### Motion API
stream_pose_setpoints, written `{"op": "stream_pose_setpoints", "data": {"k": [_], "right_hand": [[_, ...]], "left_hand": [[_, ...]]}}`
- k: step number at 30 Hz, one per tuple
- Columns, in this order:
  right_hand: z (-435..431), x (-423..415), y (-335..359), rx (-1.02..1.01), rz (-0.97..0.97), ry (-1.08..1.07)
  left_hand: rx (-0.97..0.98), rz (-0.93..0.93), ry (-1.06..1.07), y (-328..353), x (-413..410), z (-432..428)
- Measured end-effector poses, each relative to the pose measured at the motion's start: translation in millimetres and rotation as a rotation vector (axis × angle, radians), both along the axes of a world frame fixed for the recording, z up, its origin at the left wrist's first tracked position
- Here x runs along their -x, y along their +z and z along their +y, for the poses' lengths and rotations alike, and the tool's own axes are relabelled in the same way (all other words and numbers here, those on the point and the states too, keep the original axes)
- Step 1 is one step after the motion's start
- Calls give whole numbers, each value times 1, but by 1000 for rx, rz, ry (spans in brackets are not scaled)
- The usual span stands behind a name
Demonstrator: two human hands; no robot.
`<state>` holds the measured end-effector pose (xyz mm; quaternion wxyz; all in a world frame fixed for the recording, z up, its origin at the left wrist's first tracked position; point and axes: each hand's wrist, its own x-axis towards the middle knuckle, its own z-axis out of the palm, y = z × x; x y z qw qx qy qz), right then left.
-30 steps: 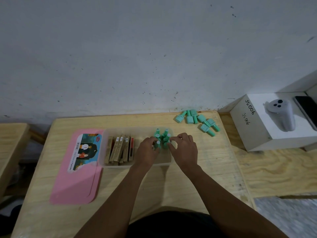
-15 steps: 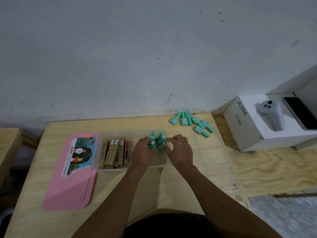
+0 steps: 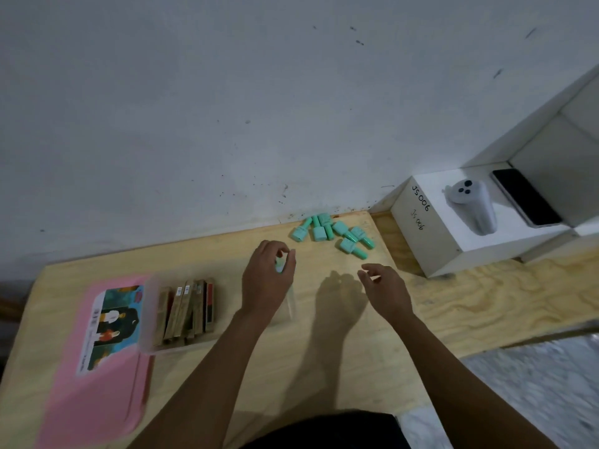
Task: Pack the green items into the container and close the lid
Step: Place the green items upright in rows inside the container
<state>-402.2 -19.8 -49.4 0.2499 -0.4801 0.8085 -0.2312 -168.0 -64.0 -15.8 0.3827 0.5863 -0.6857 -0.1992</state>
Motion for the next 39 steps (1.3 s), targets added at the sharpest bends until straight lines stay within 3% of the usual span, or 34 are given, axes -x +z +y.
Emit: {"op": "stream_pose_setpoints", "data": {"k": [4, 7, 9, 14, 18, 23, 29, 32, 39], "right_hand": [[-16, 22, -8, -91, -38, -1], [-33, 28, -13, -160, -8, 21], [-45, 29, -18, -180, 17, 37], [-74, 22, -24, -254, 135, 56], [-76, 16, -32, -233, 161, 4], [-68, 15, -34, -235, 2, -77], [-57, 8, -12, 8, -371, -263], [-49, -2, 14, 54, -492, -273], [-30, -41, 57, 153, -516, -87]], "left_hand": [[-144, 1, -93, -4, 33, -39], [-553, -197, -137, -12, 50, -77], [-715, -352, -148, -18, 57, -99], [-799, -454, -187, -42, 64, -134], [-743, -447, -168, -57, 71, -145], [-682, -348, -154, -63, 73, -151], [-666, -215, -186, -44, 60, -142], [-636, -42, -188, -21, 45, -132], [-685, 430, -206, 35, -7, -82]]}}
